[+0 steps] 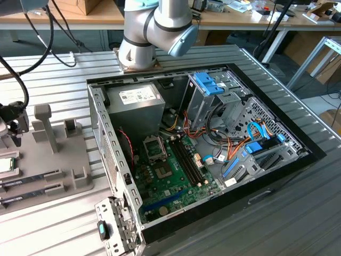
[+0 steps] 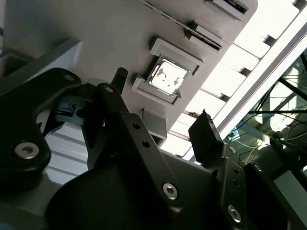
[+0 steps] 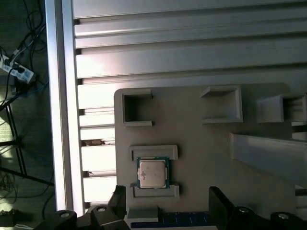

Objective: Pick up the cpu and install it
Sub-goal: 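Pick up the cpu and move it towards the insertion slot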

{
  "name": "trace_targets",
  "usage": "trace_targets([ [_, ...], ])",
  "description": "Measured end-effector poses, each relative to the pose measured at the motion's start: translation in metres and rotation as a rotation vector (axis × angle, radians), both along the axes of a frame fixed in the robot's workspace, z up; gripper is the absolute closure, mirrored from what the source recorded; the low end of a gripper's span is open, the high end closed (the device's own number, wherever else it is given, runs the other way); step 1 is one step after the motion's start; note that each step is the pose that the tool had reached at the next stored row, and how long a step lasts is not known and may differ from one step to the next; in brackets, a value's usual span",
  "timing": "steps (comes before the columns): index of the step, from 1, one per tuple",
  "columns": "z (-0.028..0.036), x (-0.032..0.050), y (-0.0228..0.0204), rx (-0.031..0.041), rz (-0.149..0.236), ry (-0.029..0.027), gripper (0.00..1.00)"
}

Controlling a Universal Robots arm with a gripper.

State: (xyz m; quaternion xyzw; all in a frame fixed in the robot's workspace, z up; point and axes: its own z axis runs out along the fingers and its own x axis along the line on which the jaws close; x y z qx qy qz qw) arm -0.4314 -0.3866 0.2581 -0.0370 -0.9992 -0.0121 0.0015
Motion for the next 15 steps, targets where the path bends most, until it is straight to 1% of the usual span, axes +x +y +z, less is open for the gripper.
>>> trace_targets([
  [3, -0.0101, -0.0045, 0.0, 0.0, 0.002, 0.0, 0.22],
  [5, -0.0139, -0.0054, 0.0, 0.0001, 0.002, 0.0, 0.24],
  [6, -0.0163, -0.0058, 0.0, 0.0, 0.003, 0.0001, 0.3],
  [7, -0.0181, -0.0061, 0.0, 0.0001, 0.003, -0.0001, 0.3],
  [8, -0.0221, -0.0066, 0.0, 0.0, 0.003, 0.0, 0.37],
  [9, -0.0273, -0.0074, 0.0, 0.0, 0.004, 0.0, 0.37],
  [11, -0.0338, -0.008, 0.0, 0.0001, 0.005, 0.0, 0.37],
  [12, -0.0367, -0.0083, 0.0001, 0.0, 0.005, 0.0, 0.37],
  [15, -0.0427, -0.0083, 0.001, 0.0, 0.005, 0.0, 0.37],
])
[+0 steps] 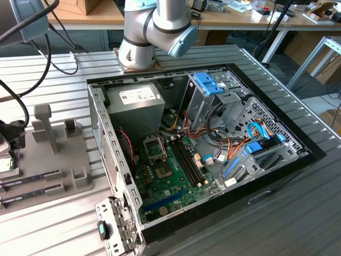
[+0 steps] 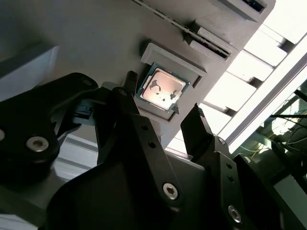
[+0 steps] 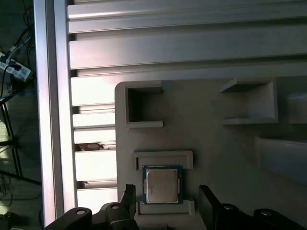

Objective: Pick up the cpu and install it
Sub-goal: 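Pick up the cpu and move it towards the insertion slot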

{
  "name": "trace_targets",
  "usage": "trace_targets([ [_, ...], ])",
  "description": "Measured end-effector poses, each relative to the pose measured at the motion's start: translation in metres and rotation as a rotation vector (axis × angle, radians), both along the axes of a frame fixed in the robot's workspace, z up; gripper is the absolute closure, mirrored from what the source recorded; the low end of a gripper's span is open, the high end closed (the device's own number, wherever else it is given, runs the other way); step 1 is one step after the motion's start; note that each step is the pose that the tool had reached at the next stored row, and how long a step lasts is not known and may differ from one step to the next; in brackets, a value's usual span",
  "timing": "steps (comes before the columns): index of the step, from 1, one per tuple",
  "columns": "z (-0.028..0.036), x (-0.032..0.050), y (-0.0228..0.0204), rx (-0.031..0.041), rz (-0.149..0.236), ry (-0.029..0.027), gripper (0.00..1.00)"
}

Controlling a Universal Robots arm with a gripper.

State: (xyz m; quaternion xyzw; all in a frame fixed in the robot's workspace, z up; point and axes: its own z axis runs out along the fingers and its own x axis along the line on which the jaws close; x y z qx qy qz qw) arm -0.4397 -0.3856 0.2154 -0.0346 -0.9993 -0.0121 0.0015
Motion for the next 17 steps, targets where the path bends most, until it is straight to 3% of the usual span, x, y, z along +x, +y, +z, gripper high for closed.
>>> trace_targets([
  [6, -0.0193, -0.0006, 0.0015, 0.0, 0.0, -0.0001, 0.37],
  [11, -0.0273, -0.0008, 0.0014, -0.0001, 0.001, -0.0001, 0.37],
  [17, -0.0294, -0.0008, 0.0014, -0.0001, 0.001, 0.0, 0.37],
])
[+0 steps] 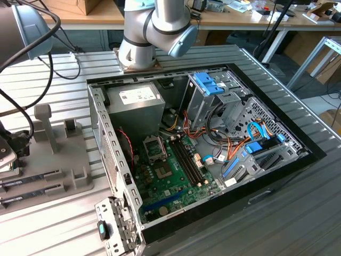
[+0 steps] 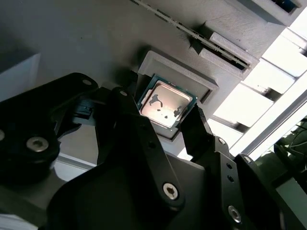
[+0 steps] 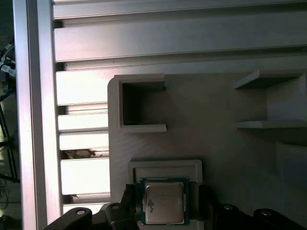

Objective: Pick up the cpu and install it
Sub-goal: 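Pick up the cpu and move it towards the insertion slot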

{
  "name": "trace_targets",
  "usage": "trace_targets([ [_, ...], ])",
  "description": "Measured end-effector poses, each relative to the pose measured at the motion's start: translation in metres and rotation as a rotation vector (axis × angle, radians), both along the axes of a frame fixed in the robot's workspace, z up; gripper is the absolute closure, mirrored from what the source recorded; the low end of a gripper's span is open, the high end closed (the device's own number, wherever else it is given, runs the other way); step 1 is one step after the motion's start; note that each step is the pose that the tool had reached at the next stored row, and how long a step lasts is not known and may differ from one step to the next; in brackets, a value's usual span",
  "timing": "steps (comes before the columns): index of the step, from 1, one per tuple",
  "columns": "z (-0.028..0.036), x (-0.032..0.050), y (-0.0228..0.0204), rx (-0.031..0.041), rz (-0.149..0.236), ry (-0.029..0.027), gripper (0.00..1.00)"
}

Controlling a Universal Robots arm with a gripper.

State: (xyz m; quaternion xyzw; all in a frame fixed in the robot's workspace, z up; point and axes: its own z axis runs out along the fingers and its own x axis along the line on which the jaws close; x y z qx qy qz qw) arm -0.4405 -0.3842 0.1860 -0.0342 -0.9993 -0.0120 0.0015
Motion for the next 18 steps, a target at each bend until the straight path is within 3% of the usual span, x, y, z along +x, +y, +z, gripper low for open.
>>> trace_targets([
  [2, 0.0, 0.0, 0.0, 0.0, 0.0, 0.0, 0.37],
  [4, -0.0001, 0.0, 0.0, 0.0, 0.0, 0.0, 0.51],
  [5, -0.0002, 0.0, 0.0, 0.0, 0.0, 0.0, 0.53],
  [18, 0.0003, 0.0, 0.0, 0.0001, 0.0, -0.0002, 0.53],
])
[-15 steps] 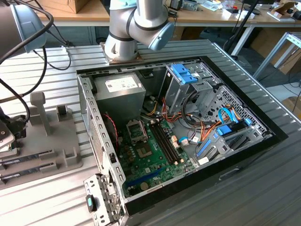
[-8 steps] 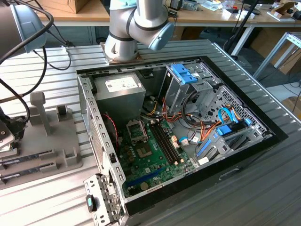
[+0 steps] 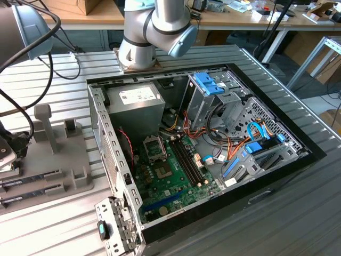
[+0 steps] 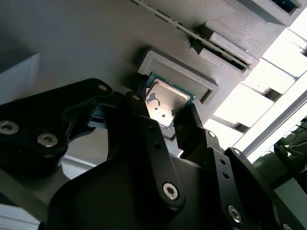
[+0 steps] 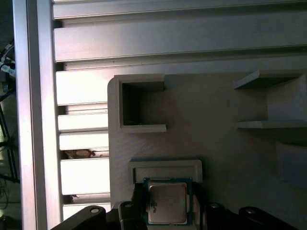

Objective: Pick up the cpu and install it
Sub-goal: 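Pick up the cpu and move it towards the insertion slot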

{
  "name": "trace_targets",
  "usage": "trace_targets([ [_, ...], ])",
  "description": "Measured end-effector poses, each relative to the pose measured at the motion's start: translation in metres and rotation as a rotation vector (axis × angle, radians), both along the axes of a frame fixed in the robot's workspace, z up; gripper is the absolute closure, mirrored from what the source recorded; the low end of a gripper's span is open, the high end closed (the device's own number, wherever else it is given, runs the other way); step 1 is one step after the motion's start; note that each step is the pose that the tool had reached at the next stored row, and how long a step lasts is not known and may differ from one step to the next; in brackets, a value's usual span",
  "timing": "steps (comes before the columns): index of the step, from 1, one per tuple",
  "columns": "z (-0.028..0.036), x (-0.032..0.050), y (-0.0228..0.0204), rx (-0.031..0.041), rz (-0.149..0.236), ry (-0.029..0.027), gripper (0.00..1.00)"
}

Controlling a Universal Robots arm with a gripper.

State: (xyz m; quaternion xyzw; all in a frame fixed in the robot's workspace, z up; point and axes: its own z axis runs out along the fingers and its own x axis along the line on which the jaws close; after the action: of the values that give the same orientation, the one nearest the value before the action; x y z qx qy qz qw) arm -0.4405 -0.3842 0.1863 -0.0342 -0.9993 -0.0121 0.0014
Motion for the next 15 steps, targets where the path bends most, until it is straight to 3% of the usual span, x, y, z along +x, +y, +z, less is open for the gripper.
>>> trace_targets([
  [5, 0.0115, 0.0, 0.0, 0.0, 0.0, 0.0001, 0.53],
  [14, 0.0127, 0.0, 0.0, -0.0001, 0.0, 0.0002, 0.53],
  [15, 0.0127, 0.0, 0.0, -0.0001, 0.0, 0.0002, 0.45],
])
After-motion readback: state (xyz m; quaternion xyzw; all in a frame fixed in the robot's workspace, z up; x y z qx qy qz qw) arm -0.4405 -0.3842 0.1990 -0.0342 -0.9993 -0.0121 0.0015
